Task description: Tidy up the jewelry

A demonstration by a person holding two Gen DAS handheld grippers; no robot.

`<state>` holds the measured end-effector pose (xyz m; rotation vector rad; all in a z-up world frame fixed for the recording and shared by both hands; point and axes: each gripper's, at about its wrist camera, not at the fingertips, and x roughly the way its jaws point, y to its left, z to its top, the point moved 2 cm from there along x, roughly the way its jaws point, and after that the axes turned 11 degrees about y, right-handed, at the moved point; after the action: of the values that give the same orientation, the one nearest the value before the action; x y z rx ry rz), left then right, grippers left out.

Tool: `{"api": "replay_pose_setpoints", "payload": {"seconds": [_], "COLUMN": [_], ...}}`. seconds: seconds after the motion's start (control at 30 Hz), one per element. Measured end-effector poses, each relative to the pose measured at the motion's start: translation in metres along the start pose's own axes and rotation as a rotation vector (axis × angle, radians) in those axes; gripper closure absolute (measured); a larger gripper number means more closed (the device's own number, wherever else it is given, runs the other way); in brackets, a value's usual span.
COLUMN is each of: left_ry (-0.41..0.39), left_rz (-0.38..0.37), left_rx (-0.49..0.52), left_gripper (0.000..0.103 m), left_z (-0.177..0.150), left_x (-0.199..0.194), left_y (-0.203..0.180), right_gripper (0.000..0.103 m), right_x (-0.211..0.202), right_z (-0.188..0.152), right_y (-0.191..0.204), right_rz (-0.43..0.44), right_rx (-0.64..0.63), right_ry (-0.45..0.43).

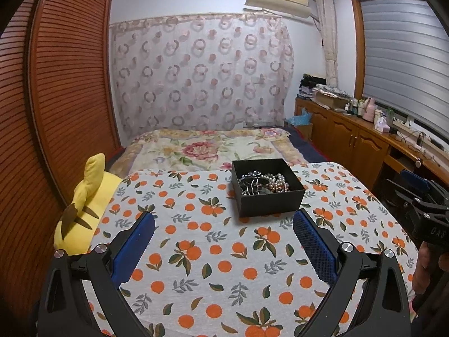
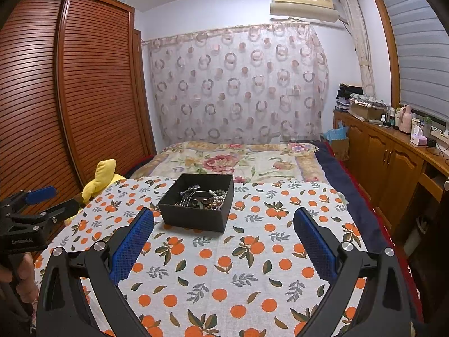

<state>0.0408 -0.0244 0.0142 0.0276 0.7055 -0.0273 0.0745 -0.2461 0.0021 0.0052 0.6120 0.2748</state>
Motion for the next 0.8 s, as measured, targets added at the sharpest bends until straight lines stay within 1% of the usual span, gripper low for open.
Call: {"api": "replay_pose_setpoints", "payload": {"seconds": [0.8], "left_ry": [0.002], "left_rz": [-0.002], "left_rx": [-0.003], "left_gripper": [0.008], "left_z": [0.0], "left_x": [-0.0004], "left_y": [0.0026], "right_gripper": [0.003], "right_x": [-0.0014], "right_z": [-0.0011], "right_y": [-0.0004], "right_rz": [0.002], "right_rx": [0.003], "right_ry": [0.002]}}
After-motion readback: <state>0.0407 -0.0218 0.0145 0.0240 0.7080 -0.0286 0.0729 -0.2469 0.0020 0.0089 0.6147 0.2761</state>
